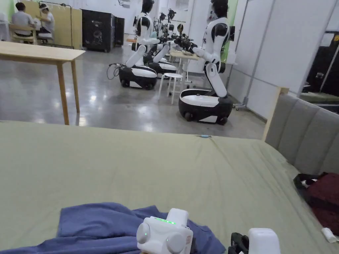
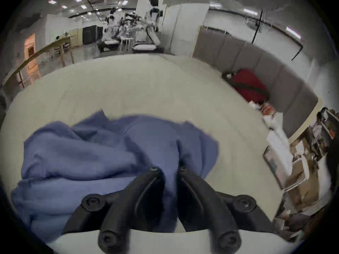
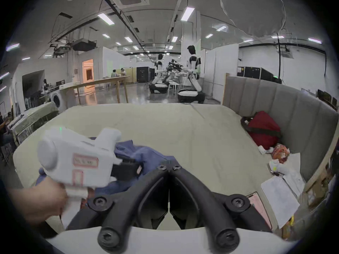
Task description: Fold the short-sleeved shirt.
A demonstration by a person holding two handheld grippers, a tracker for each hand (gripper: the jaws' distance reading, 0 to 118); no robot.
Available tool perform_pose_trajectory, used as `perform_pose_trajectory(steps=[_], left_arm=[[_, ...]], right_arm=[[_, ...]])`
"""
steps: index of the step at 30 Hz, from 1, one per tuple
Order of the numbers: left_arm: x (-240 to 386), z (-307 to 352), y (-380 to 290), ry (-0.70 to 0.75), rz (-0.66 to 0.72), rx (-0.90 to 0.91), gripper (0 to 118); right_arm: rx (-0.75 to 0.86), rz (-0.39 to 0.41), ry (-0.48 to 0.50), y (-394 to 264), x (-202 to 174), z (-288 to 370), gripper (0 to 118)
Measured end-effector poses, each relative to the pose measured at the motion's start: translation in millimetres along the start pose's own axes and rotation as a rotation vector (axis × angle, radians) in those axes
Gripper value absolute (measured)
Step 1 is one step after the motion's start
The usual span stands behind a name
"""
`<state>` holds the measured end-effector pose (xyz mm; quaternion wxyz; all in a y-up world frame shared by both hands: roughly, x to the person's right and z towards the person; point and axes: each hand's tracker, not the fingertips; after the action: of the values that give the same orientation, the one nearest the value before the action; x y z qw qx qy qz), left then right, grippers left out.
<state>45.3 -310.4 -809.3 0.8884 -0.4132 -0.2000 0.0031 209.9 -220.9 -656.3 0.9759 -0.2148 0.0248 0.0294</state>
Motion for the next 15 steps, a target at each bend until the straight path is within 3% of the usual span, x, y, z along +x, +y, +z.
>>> perform_pose_trajectory(steps=[1,2,3,4,5,11,15], left_arm=[[1,-2,-4,0.014,0.000,0.009,15],[1,-1,-9,0.015,-0.001,0.032,39],[0,0,-7,0.021,-0.014,0.049,76],[1,6,-7,0.036,-0.022,0.065,105],[1,17,-6,0.036,-0.033,0.089,116],[-15,143,-12,0.125,-0.159,0.389,114],[-54,215,-48,0.245,-0.175,0.452,114]], right_arm=[[-0.001,-0.004,0.001,-1,4,0,1],[-0.002,-0.008,0.000,-2,7,-1,1],[0.001,-0.011,0.000,-2,9,-1,1],[0.006,-0.014,0.002,-2,10,0,1],[0.014,-0.020,0.008,-1,10,1,1],[0.051,-0.022,0.048,8,-10,10,1],[0.084,-0.020,0.082,5,-34,22,1]])
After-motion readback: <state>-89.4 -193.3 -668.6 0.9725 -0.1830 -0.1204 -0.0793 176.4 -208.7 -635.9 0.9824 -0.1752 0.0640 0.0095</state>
